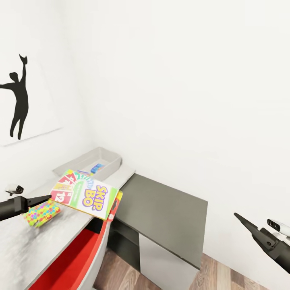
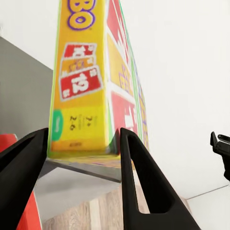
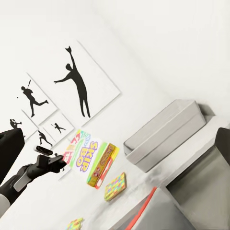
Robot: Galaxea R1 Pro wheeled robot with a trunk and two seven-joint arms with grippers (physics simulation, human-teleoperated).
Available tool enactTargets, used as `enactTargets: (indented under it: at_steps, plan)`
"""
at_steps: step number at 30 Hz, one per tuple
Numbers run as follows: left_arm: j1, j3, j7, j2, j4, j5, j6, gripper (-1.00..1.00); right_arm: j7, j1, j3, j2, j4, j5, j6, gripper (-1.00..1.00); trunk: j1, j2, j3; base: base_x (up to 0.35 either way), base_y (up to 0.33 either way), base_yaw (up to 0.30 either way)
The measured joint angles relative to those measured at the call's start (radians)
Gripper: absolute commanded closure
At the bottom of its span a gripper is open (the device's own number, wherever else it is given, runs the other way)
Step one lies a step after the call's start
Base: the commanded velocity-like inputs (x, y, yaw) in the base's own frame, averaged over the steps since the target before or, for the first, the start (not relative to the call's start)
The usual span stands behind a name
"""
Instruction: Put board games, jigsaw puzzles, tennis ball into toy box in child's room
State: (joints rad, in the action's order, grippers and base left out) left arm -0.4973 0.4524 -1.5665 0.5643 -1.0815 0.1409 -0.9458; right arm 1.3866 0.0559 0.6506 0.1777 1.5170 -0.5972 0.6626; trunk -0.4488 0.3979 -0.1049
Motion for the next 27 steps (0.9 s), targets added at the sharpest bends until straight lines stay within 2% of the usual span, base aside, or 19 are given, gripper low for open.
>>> enactTargets:
  at_steps: [7,16,27]
  plan:
    - [0.001,0.0,0.0,0.0,-0.001,0.0,0.001,1.0,0.0,0.0,0.0,-0.001,0.0,0.0,0.0,-1.0,0.0,0.0,0.002,0.247,-0.102,-0.057]
    - [0.001,0.0,0.0,0.0,-0.001,-0.002,0.001,1.0,0.0,0.0,0.0,-0.001,0.0,0.0,0.0,-1.0,0.0,0.0,0.011,0.243,0.016,-0.149]
    - [0.008,0.002,0.0,0.0,-0.001,0.0,0.002,1.0,0.0,0.0,-0.001,-0.001,0.0,0.001,0.0,-1.0,0.0,0.0,0.012,0.15,0.101,-0.013]
